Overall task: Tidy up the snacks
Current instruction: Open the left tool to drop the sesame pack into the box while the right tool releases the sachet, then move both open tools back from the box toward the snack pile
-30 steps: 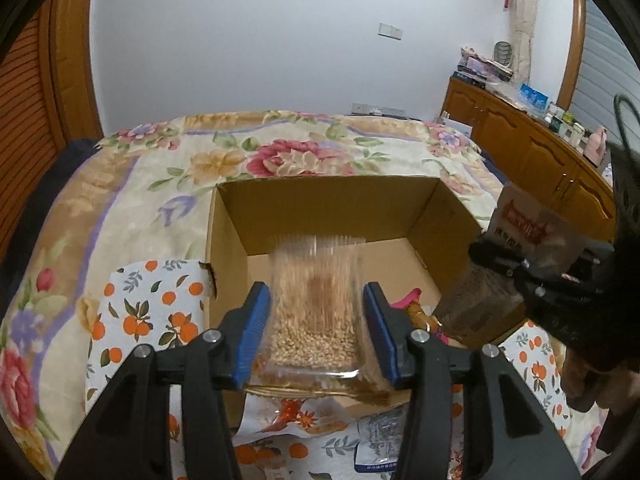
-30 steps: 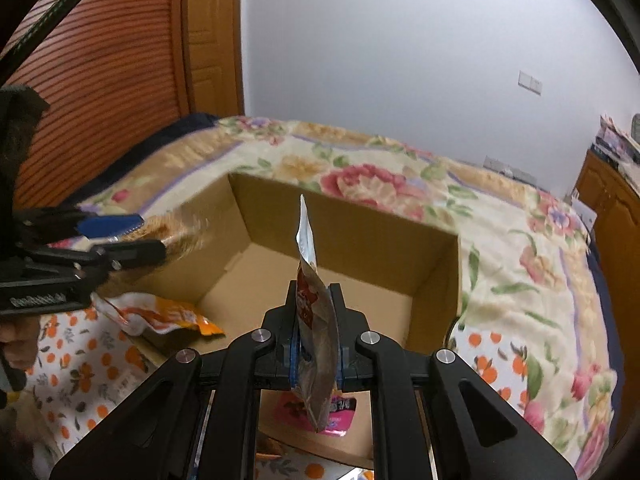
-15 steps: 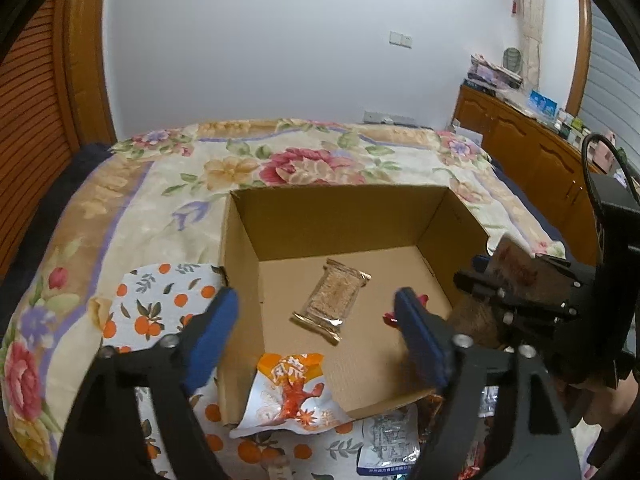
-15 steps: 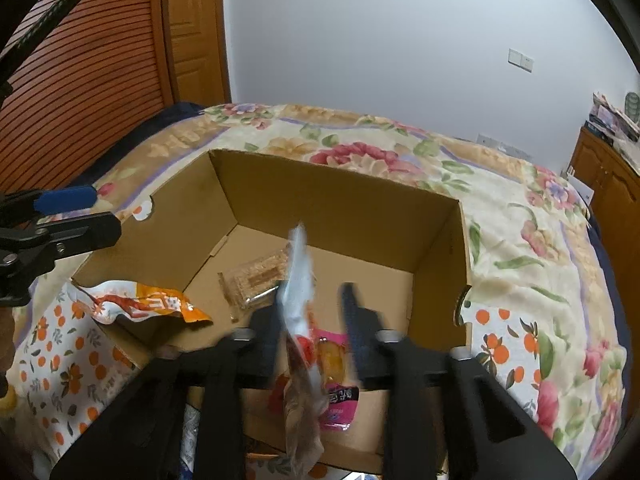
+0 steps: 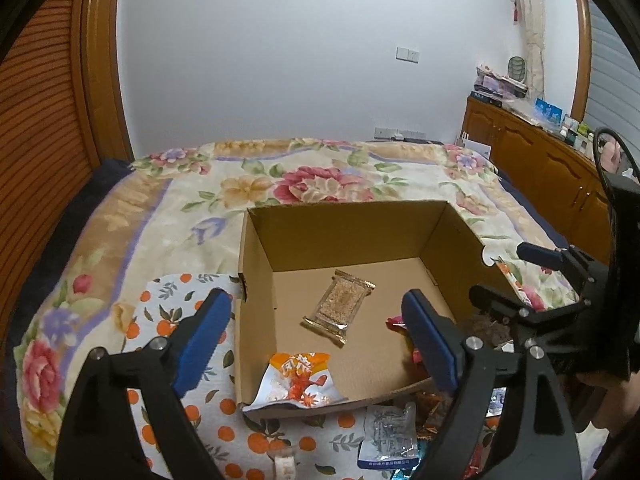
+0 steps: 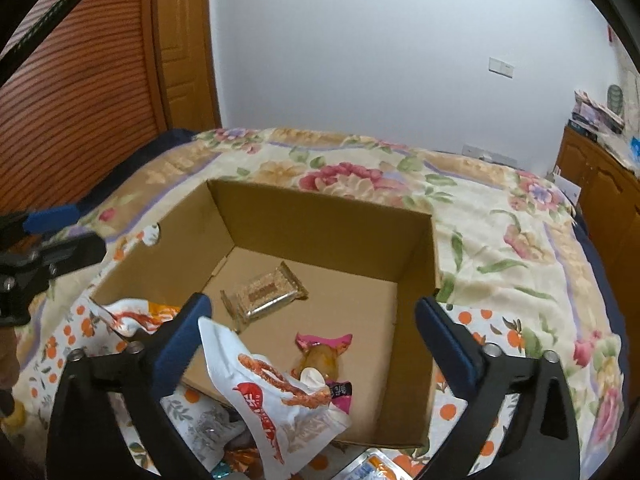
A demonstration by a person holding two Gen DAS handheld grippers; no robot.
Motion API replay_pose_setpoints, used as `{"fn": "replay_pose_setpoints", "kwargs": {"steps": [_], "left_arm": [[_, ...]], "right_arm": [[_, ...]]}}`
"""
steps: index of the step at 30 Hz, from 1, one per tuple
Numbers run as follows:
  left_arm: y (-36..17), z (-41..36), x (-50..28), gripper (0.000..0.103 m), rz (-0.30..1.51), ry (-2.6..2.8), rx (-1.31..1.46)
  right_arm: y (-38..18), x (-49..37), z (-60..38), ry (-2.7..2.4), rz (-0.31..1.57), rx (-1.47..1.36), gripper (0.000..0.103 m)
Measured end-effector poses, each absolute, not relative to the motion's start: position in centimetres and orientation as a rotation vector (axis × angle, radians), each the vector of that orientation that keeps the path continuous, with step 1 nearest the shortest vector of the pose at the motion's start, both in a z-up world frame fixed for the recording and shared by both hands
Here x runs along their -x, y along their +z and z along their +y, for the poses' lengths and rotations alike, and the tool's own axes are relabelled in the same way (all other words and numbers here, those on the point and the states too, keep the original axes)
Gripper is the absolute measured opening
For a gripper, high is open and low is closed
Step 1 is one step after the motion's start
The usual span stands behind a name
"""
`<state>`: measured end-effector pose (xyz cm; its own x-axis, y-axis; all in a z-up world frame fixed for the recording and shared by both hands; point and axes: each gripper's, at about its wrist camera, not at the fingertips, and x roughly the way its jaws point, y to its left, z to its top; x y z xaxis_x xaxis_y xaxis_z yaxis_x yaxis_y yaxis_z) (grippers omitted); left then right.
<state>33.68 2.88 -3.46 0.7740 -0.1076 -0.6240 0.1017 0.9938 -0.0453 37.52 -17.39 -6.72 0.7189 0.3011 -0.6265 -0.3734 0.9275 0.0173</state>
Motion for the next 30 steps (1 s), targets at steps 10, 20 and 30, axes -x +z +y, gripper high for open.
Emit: {"fn": "replay_pose_setpoints", "kwargs": {"steps": [10, 20, 30], "left_arm": [[-2.4, 3.0, -32.4, 0.088, 0.649, -0.113, 0.010], [-2.6, 3.5, -31.2, 0.088, 0.654, -0.100, 0.015], [-2.1, 3.7, -25.7, 0.088, 0.657, -0.090, -0.008]], "right_arm": [[-3.8, -37.8, -18.4, 0.372, 0.634, 0.121, 0.103], [-4.8, -34.5, -21.4, 0.367, 0.680, 0.069, 0.103], [-4.9, -28.5, -24.2, 0.329, 0.696, 0.053, 0.103]]}}
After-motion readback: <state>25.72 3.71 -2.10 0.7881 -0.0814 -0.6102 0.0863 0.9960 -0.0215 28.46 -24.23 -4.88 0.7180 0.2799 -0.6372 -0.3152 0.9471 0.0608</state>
